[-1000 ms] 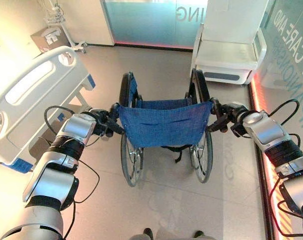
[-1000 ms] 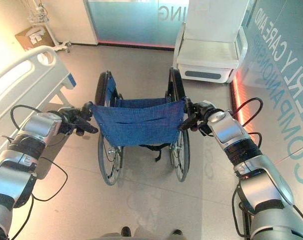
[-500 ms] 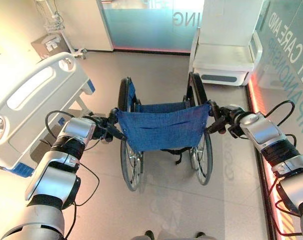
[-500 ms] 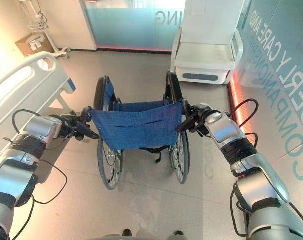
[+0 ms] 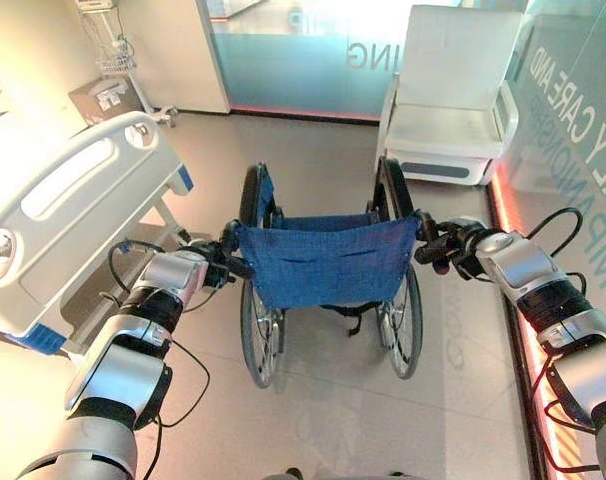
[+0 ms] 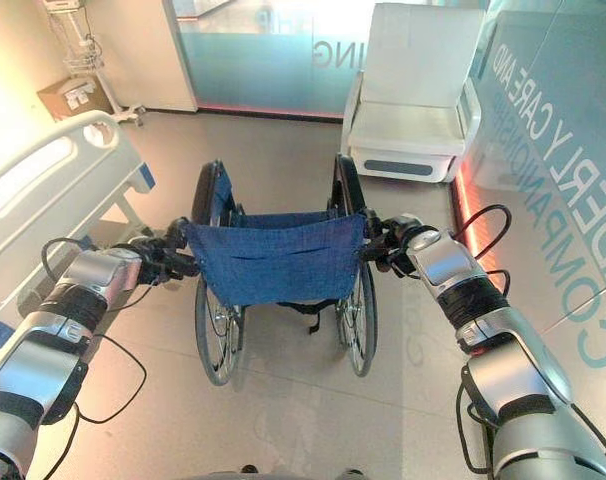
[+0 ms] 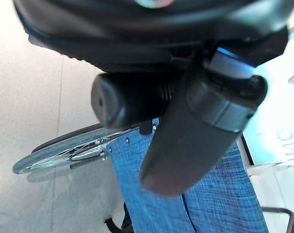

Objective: Push the wheelchair next to the bed

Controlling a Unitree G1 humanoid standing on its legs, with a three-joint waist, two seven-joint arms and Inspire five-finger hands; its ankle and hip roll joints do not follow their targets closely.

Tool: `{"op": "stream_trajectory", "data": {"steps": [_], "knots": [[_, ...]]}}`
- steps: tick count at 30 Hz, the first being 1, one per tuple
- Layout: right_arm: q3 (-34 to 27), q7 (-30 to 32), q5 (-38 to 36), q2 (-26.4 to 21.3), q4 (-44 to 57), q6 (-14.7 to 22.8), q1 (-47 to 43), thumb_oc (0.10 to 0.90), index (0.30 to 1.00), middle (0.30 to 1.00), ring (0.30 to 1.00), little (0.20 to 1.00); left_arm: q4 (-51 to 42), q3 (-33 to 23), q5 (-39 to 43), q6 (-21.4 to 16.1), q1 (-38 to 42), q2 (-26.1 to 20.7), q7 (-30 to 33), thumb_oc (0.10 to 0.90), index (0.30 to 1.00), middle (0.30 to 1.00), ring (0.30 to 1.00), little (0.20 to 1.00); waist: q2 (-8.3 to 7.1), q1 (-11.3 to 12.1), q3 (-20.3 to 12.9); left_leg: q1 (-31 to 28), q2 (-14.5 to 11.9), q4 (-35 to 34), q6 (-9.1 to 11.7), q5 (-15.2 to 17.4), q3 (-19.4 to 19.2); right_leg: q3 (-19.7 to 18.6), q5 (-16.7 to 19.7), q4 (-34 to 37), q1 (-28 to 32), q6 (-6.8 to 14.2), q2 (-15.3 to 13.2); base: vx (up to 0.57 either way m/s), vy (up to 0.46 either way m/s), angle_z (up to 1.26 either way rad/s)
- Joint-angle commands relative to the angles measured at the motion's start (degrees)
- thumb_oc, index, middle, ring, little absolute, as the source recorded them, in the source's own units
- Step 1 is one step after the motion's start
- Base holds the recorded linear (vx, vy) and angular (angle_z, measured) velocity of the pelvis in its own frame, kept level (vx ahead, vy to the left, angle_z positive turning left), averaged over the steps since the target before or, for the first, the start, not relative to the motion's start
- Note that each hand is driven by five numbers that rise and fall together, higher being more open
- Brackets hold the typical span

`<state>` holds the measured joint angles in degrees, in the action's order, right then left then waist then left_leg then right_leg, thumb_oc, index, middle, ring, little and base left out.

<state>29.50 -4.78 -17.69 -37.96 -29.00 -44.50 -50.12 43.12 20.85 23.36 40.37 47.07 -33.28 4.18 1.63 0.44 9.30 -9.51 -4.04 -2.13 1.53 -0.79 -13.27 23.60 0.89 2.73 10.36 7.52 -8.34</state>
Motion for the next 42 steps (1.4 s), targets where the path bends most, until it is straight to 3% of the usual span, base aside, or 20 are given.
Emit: {"op": "stream_trajectory", "data": {"steps": [1, 7, 15, 20, 25, 35, 42], "knots": [[1.4, 0.8, -2.1, -1.6, -3.2, 3.2, -2.7, 0.400, 0.300, 0.300, 0.300, 0.300, 3.2, 1.0, -1.9, -4.8, -5.4, -3.9, 2.1, 0.400, 0.300, 0.300, 0.300, 0.300, -2.23, 1.6, 0.3, 2.1, 3.7, 3.3, -0.1, 3.8, -1.6, -2.8, -4.3, -5.9, -3.0, -1.7, 1.2, 0.00, 0.000, 0.00], [0.2, -0.3, -1.1, -1.2, -3.3, 8.8, -0.6, 0.400, 0.300, 0.300, 0.300, 0.300, 0.3, 0.2, -3.1, -10.2, -7.8, -3.0, 4.7, 0.400, 0.300, 0.300, 0.300, 0.300, -2.12, 2.1, 0.0, 1.7, 3.8, 2.9, -0.2, 3.9, -1.2, -2.5, -4.3, -5.6, -2.6, -1.8, 1.1, 0.01, 0.000, 0.00], [-1.0, 1.1, 4.5, -0.1, -3.8, 12.1, 2.1, 0.400, 0.300, 0.300, 0.300, 0.300, -1.7, 0.2, -7.4, -15.3, -10.4, -1.3, 5.0, 0.400, 0.300, 0.300, 0.300, 0.300, -1.84, 2.5, -0.3, 1.4, 3.7, 2.8, -0.1, 3.9, -1.1, -2.2, -4.1, -5.4, -2.1, -1.7, 0.8, 0.00, 0.000, 0.00], [-1.3, 1.8, 8.4, -0.2, -3.0, 14.2, 3.3, 0.400, 0.300, 0.300, 0.300, 0.300, -3.6, 0.0, -5.7, -19.7, -11.5, -0.7, 5.2, 0.400, 0.300, 0.300, 0.300, 0.300, -1.62, 2.5, -0.5, 1.1, 3.7, 2.8, -0.2, 4.0, -1.4, -2.2, -3.9, -5.1, -1.8, -1.6, 0.6, 0.03, 0.022, 0.00], [-1.8, 2.7, 12.1, 0.9, -2.0, 13.7, 5.3, 0.400, 0.300, 0.300, 0.300, 0.300, -6.9, -1.0, -3.1, -22.5, -13.2, 1.2, 7.5, 0.400, 0.300, 0.300, 0.300, 0.300, -1.51, 2.5, -0.5, 1.1, 3.7, 3.3, -0.4, 4.2, -1.5, -2.3, -3.9, -5.2, -1.7, -1.6, 0.5, 0.04, 0.033, 0.00], [-0.3, -2.4, 17.5, 1.1, -3.6, 7.6, 4.5, 0.400, 0.300, 0.300, 0.300, 0.300, -9.0, -0.4, -5.5, -21.7, -12.3, 1.1, 7.3, 0.400, 0.300, 0.300, 0.300, 0.300, -1.79, 2.7, 0.0, 0.8, 4.2, 3.6, -1.1, 4.7, -1.7, -2.1, -4.2, -6.8, -2.0, -1.0, -0.4, 0.03, 0.042, 0.00], [0.5, -3.3, 17.3, 1.2, -4.9, 7.6, 3.1, 0.400, 0.300, 0.300, 0.300, 0.300, -9.4, 0.3, -5.4, -21.2, -10.6, 1.2, 6.9, 0.400, 0.300, 0.300, 0.300, 0.300, -1.96, 3.0, 0.1, 0.6, 4.7, 3.8, -1.9, 5.1, -1.7, -2.0, -4.3, -8.6, -2.5, -0.3, -1.5, 0.04, 0.066, 0.00]]}}
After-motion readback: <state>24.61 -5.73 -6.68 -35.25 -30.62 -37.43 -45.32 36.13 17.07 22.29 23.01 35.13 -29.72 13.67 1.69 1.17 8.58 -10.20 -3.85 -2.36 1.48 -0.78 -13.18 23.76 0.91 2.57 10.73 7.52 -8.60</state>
